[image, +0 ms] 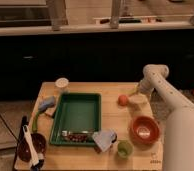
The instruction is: Place apple in tray
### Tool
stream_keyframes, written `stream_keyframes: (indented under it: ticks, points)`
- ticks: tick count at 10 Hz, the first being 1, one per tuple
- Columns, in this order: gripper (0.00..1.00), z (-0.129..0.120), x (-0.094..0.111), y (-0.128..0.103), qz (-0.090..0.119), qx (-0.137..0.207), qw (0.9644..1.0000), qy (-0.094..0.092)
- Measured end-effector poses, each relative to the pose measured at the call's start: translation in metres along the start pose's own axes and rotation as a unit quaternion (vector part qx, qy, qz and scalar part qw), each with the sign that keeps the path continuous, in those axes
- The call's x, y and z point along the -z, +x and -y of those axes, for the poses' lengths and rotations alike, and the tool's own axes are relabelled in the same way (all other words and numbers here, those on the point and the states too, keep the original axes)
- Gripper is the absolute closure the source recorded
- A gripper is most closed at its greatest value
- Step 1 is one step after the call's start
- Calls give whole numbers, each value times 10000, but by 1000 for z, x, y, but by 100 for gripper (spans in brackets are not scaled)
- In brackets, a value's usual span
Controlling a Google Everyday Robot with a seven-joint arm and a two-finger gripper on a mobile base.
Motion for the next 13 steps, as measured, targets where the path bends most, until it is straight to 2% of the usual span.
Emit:
stream_keyframes:
  ticks: [3,6,8,10,13]
  points:
    - [20,14,20,1,-107,23,9999,52]
    - [20,46,34,-5,-237,268,9993,120]
    - [20,60,42,-15,-348,559,9978,106]
    - [20,74,41,-25,-373,830,9958,46]
    - [20,81,34,-31,-342,1023,9941,-61]
